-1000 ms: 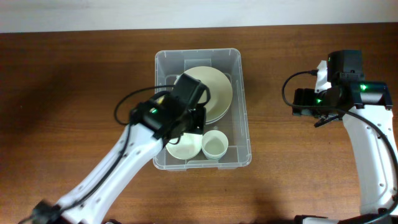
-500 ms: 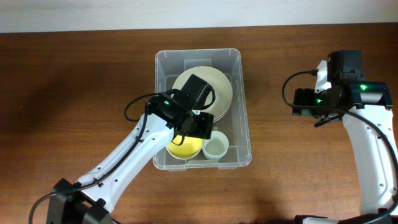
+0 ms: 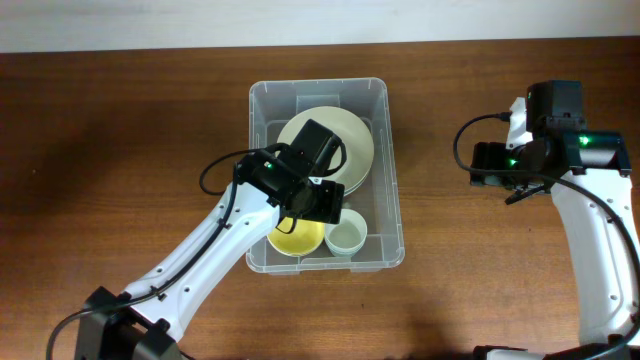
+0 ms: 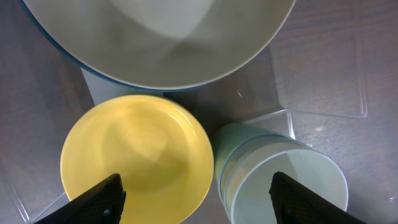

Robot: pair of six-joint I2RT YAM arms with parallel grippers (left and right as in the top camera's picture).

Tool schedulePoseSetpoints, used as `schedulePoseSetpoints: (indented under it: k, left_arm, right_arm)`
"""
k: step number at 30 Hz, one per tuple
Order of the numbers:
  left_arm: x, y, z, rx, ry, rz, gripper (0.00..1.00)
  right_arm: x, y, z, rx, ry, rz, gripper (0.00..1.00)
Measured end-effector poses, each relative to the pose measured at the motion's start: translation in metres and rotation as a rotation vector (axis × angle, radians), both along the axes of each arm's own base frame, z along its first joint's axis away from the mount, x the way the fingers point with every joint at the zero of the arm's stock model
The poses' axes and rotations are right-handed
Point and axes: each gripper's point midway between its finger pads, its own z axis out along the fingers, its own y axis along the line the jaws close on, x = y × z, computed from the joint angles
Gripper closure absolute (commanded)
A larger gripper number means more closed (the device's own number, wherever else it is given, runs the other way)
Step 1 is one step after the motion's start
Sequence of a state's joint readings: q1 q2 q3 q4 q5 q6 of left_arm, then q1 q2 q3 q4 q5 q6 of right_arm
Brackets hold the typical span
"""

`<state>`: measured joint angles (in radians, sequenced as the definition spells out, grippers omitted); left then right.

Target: Pack container

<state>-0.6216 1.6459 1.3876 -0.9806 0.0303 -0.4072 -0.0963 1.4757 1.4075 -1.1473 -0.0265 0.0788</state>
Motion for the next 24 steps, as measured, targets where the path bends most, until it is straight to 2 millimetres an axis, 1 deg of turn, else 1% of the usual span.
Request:
schedulePoseSetpoints:
  k: [7, 11, 14, 16, 17, 20, 22, 24]
  left_arm:
    - [0.001, 0.001, 0.000, 0.005, -0.003, 0.002, 0.23]
    - [0.004, 0.006, 0.000, 0.032, -0.023, 0.013, 0.23]
    - [0.009, 0.012, 0.001, 0.056, -0.042, 0.016, 0.23]
    - [0.018, 0.019, 0.008, 0.061, -0.066, 0.033, 0.23]
    - [0.027, 0.025, 0.014, 0.065, -0.088, 0.054, 0.22]
    - [0.056, 0.054, 0.035, 0.080, -0.158, 0.147, 0.22]
    - [0.080, 0.086, 0.051, 0.092, -0.212, 0.241, 0.21]
    - [0.094, 0.111, 0.059, 0.095, -0.243, 0.313, 0.19]
  right_arm:
    - [0.000, 0.000, 0.000, 0.000, 0.000, 0.000, 0.19]
    - [0.000, 0.000, 0.000, 0.000, 0.000, 0.000, 0.20]
    - [0.000, 0.000, 0.000, 0.000, -0.001, 0.000, 0.20]
    - [0.002, -0.001, 0.001, -0.004, -0.009, -0.002, 0.20]
    - [0.004, -0.001, 0.001, -0.005, -0.015, -0.001, 0.20]
    - [0.013, -0.002, 0.005, -0.017, -0.054, 0.001, 0.20]
    - [0.023, 0.001, 0.010, -0.038, -0.097, 0.013, 0.20]
    - [0.036, 0.007, 0.016, -0.066, -0.154, 0.034, 0.20]
